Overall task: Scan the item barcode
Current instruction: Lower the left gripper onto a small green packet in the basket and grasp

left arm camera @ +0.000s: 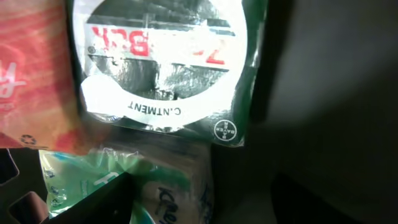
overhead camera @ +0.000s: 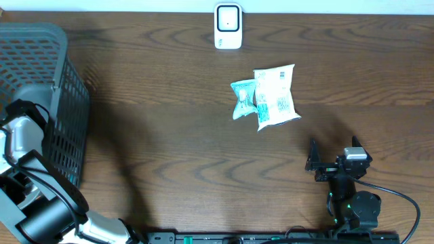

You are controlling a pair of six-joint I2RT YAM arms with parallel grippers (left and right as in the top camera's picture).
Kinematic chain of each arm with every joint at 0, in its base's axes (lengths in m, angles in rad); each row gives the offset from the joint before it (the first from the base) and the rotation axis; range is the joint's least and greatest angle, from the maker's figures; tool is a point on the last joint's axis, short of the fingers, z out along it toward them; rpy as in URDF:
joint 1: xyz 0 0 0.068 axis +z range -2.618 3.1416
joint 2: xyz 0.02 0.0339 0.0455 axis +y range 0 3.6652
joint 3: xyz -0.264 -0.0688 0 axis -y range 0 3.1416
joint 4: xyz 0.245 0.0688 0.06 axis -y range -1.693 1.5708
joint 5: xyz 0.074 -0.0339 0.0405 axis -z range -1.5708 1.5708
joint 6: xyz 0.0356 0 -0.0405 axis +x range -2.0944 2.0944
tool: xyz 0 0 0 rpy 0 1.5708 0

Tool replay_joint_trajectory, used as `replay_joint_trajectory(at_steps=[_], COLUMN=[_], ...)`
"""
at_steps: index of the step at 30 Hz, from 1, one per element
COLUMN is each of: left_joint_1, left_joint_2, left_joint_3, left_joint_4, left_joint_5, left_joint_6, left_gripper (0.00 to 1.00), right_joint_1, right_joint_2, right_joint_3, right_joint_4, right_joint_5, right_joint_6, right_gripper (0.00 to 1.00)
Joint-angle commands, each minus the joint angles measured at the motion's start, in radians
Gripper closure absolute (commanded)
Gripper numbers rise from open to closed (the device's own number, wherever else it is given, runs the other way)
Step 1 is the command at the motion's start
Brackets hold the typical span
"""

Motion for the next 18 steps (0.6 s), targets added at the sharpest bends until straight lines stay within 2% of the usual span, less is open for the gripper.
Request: replay_joint_trajectory(at_steps=[1,3,8,9,10,18], left_joint_1=[-0.003,-0.003,-0.003,-0.003,-0.003,-0.001], left_joint_2=[0.022,0.022,0.022,0.022,0.022,0.001], left_joint_3=[-0.068,-0.074,-0.074,-0.074,-0.074,0.012], left_joint_4=[0.008,0.009,0.01,0.015,0.024,0.045], left_joint_5=[0.01,0.01,0.011,0.011,0.011,0.016], left_joint_6=[-0.021,-0.021,-0.021,-0.02,-0.021,-0.02], left_gripper=[0.3,0.39,0.77,0.88,0.92,0.93], right_joint_1=[0.008,0.008,0.008,0.008,0.008,0.008], right_joint_2=[-0.005,-0.005,-0.005,-0.005,-0.005,-0.005], right_joint_3=[-0.002,-0.002,-0.002,-0.002,-0.002,-0.002], right_joint_4=[-0.004,-0.004,-0.004,-0.004,-0.004,-0.004], right_joint_5=[-0.002,-0.002,-0.002,-0.002,-0.002,-0.002], right_joint_6=[0.017,0.017,0.017,0.017,0.017,0.017], right_gripper=[0.01,0.01,0.01,0.01,0.01,0.01])
